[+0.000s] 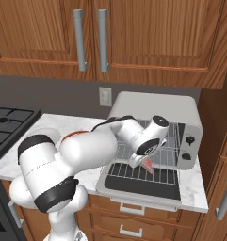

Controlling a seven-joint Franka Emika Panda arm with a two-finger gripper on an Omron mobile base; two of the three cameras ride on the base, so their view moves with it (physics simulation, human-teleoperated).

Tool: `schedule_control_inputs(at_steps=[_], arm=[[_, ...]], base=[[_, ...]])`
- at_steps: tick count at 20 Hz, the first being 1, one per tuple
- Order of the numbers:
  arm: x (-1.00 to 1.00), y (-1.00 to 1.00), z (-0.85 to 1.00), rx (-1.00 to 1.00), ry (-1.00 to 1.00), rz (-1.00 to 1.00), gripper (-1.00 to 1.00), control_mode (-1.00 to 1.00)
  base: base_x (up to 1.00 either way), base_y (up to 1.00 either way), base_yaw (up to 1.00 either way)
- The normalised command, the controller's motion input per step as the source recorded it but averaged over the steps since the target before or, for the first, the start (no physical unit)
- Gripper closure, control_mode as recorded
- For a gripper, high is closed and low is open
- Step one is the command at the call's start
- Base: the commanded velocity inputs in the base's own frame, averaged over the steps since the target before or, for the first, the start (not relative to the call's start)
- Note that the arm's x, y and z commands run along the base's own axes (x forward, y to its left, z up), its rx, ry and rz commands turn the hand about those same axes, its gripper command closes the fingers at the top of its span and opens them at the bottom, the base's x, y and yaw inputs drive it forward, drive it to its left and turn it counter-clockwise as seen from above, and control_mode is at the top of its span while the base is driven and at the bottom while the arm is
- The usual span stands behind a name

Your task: Open the toaster oven door. Place the bread on the top rack in the toaster oven and place the steak on the bottom rack.

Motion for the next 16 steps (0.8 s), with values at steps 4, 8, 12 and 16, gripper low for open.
schedule_control_inputs(at_steps=[4,8,12,16], arm=[[-0.01,0.0,-0.58,0.11,0.0,0.0,1.0,-1.0],[-0.09,0.0,-0.66,0.11,0.0,0.0,1.0,-1.0],[-0.09,0.0,-0.64,0.11,0.01,0.0,-1.0,-1.0],[-0.25,0.0,-0.59,0.1,0.01,0.0,-1.0,-1.0]], base=[[0.0,0.0,0.0],[0.0,0.0,0.0],[0.0,0.0,0.0],[0.0,0.0,0.0]])
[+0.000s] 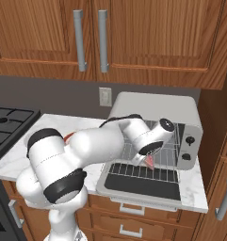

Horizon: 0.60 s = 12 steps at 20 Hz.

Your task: Open the toaster oven door. Place the bread on the top rack in the toaster oven and place the steak on the bottom rack.

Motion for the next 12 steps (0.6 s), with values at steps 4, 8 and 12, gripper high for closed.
schedule_control_inputs(at_steps=[4,8,12], arm=[[-0.27,0.0,-0.41,0.09,0.0,0.0,-1.0,-1.0],[-0.17,0.0,-0.1,0.07,0.0,0.0,-1.0,-1.0],[-0.19,0.0,0.03,0.05,0.0,0.0,-1.0,-1.0]], base=[[0.0,0.0,0.0],[0.0,0.0,0.0],[0.0,0.0,0.0]])
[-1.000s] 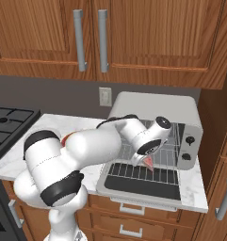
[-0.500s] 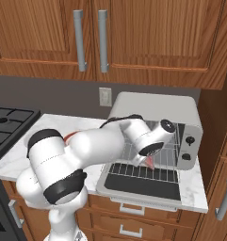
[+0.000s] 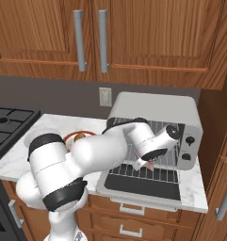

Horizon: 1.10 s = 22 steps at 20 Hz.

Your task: Open the toaster oven door. Place the bread on the top rack in the toaster oven and place the steak on the bottom rack.

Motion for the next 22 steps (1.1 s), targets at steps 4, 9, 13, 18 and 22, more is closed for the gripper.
schedule_control_inputs(at_steps=[4,9,13,18,22], arm=[[-0.15,0.0,0.4,0.01,0.03,-0.01,-1.0,-1.0],[-0.07,0.0,0.63,0.0,0.07,-0.03,-1.0,-1.0],[-0.6,0.0,0.17,0.0,0.14,-0.11,-1.0,-1.0],[-0.87,0.0,-0.09,0.0,0.13,-0.22,-1.0,-1.0],[-0.3,0.17,-0.06,0.0,0.09,-0.31,-1.0,-1.0]], base=[[0.0,0.0,0.0],[0.0,0.0,0.0],[0.0,0.0,0.0],[0.0,0.0,0.0],[0.0,0.0,0.0]])
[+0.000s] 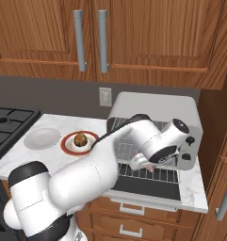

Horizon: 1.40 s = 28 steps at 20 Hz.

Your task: Open the toaster oven door. Place the bread on the top rack in the toaster oven and place the steak on the bottom rack.

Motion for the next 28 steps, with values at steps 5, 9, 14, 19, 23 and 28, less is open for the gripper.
schedule_control_inputs(at_steps=[5,9,14,19,23,28], arm=[[-0.24,0.27,0.01,0.0,0.17,-0.37,-1.0,-1.0],[-0.32,0.16,-0.14,0.0,0.17,-0.31,-1.0,-1.0],[-0.36,0.0,-0.21,0.0,0.1,-0.22,-1.0,-1.0],[-0.01,0.03,-0.39,0.0,0.03,-0.17,-1.0,-1.0],[0.13,0.01,-0.22,0.0,0.05,-0.14,-1.0,-1.0],[0.14,0.0,-0.19,0.0,0.05,-0.06,-1.0,-1.0]], base=[[0.0,0.0,0.0],[0.0,0.0,0.0],[0.0,0.0,0.0],[0.0,0.0,0.0],[0.0,0.0,0.0],[0.0,0.0,0.0]])
